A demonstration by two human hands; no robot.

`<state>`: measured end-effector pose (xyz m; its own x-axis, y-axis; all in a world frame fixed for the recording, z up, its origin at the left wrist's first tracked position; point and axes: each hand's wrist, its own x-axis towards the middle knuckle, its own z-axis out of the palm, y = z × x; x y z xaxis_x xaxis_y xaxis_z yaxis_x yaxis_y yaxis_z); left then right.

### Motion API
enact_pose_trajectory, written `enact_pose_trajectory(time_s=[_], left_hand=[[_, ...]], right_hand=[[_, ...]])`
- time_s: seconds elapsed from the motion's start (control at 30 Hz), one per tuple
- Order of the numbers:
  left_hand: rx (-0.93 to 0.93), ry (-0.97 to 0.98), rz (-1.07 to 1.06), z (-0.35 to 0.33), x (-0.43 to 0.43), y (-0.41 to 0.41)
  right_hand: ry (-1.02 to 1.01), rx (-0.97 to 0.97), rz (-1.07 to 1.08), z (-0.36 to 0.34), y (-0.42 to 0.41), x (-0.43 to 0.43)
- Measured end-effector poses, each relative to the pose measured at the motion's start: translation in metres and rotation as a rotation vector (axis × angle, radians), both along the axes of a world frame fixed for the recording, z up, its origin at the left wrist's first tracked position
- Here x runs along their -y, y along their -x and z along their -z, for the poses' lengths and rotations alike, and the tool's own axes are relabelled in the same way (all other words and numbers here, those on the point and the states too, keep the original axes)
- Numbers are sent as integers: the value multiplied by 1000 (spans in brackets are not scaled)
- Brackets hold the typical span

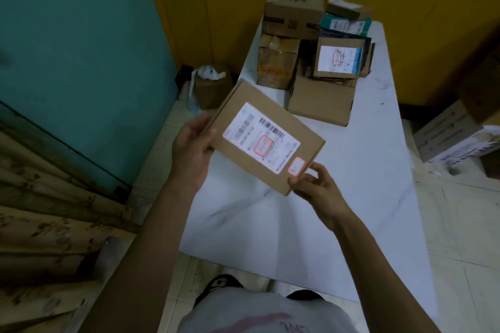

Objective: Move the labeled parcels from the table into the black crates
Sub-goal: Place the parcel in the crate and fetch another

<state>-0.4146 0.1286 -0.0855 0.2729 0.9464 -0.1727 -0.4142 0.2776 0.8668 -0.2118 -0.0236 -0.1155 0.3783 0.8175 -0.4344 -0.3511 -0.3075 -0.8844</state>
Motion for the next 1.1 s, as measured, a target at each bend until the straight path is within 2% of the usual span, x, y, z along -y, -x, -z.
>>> enact_pose_trajectory(time_s=[0.13, 0.27, 0.33, 0.43, 0.6, 0.73, 1.1], left_hand=[[11, -104, 59, -21, -11, -27], [-303, -191, 266, -12, 10, -42], [-340, -198, 361, 2, 23, -37], [-276, -160, 409, 16, 32, -25], [-221, -129, 360, 17, 26, -13], [-179, -119, 358, 14, 16, -2], [-116, -94, 309, 20, 4, 13]], right_hand=[[40, -88, -184, 0, 45, -11], [50, -353, -59, 3, 81, -24], [22, -418, 12, -3, 80, -32], [-8, -322, 38, -12, 69, -42], [-12, -186, 26, -18, 62, -48], [-73, -227, 211, -16, 49, -44], [-182, -227, 236, -24, 60, -43]])
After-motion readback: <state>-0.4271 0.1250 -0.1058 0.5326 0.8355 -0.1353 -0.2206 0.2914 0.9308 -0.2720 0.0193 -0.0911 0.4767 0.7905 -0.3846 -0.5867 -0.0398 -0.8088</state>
